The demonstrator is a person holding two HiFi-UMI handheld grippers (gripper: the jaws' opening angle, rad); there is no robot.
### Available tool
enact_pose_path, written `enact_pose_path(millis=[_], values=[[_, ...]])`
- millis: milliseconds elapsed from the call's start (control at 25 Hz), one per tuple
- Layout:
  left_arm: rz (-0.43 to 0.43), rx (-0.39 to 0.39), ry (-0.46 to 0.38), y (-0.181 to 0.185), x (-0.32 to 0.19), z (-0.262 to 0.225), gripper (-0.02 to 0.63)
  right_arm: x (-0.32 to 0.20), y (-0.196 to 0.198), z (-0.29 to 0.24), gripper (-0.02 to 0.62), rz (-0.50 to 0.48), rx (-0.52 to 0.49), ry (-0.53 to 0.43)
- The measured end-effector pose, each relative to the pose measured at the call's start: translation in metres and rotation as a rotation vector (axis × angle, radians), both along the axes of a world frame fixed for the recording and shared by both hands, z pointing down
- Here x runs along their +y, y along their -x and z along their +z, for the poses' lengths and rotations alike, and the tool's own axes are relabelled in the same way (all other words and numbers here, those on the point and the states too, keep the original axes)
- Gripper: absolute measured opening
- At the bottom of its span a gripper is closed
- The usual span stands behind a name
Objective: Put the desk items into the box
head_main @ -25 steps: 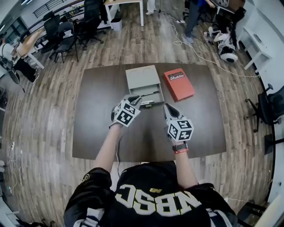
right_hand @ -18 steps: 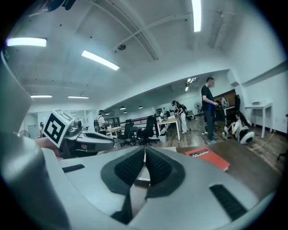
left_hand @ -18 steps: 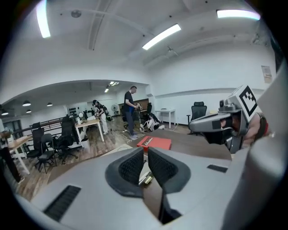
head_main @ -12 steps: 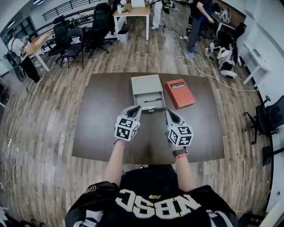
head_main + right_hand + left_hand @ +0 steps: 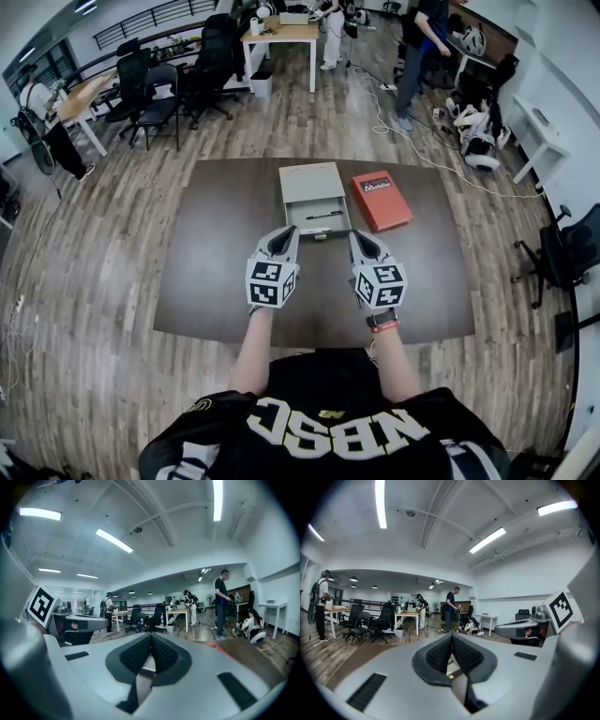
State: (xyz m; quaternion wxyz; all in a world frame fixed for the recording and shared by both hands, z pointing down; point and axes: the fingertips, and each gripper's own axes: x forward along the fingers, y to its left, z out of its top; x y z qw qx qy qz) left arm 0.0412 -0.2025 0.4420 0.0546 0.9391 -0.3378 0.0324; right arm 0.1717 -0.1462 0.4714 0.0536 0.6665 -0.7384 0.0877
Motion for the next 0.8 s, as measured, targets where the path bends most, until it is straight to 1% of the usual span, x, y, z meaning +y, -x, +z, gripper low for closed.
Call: enact_pose_path(millis=[240,400,600,800], values=[[-0.002,0.024,-0.007,-0.005,0.01,0.004,0.017,0.005,-0.001,0.001,0.009,-0.004,0.016,0.002],[-0.043,0.026,-0.014,-0.003,0.009,0.01,0.017,0.006,-0.004,0.005,0.009,-0.003,0.044,0.018],[-0.066,0.041,-0.013,0.002,0.006,0.013,0.018,0.007,-0.003,0.01,0.009,-0.003,0.061,0.035],[-0.074,0.023,-0.003,0.001,0.008,0.026,0.018,0.012,-0.006,0.024,0.009,0.002,0.096,0.075]])
